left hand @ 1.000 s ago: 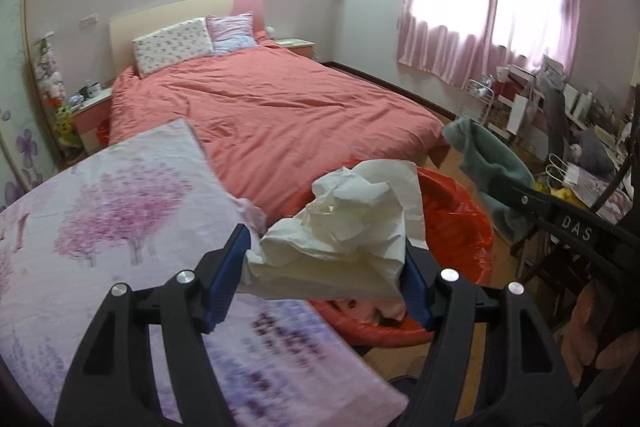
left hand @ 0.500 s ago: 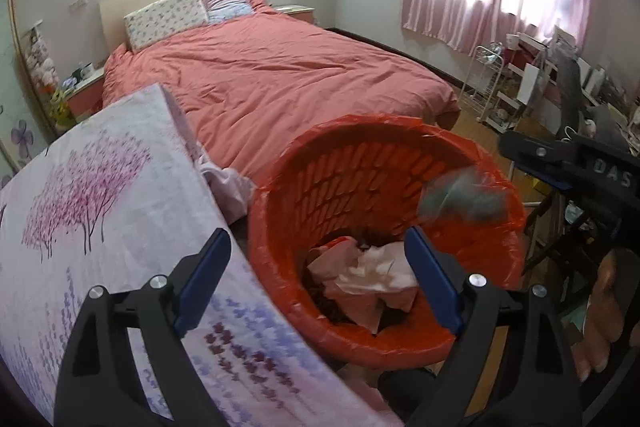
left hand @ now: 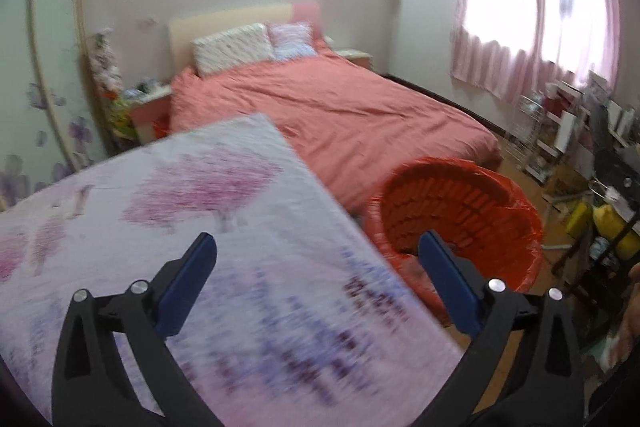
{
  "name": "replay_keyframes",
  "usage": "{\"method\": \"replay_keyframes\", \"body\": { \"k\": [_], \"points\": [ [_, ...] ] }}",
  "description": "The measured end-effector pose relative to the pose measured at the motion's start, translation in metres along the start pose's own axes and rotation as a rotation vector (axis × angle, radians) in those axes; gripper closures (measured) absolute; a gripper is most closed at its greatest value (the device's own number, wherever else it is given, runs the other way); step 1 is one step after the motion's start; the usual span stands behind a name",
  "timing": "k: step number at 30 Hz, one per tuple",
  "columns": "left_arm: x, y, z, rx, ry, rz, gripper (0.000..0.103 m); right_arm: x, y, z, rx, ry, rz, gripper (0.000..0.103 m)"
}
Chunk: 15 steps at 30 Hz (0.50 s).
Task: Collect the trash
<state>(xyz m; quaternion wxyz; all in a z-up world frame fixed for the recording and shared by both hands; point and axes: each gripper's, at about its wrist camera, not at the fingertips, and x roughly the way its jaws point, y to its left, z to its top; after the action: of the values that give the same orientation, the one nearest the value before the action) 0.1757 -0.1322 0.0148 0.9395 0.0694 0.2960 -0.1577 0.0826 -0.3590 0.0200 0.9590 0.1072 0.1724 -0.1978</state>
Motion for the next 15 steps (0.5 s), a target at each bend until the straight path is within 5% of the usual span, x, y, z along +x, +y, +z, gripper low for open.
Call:
{"method": "replay_keyframes", "body": {
  "k": [6, 15],
  "points": [
    [-0.057, 0.031, -0.033, -0.059, -0.039, 0.085, 0.004, -0.052, 0.025, -0.017, -0.089, -0.096, -0.077, 0.002],
    [-0.124, 0.043, -0.096, -0.092, -0.121, 0.202, 0.004, -0.101, 0.042, -0.051, -0.148, -0.154, -0.031, 0.002]
  ]
}}
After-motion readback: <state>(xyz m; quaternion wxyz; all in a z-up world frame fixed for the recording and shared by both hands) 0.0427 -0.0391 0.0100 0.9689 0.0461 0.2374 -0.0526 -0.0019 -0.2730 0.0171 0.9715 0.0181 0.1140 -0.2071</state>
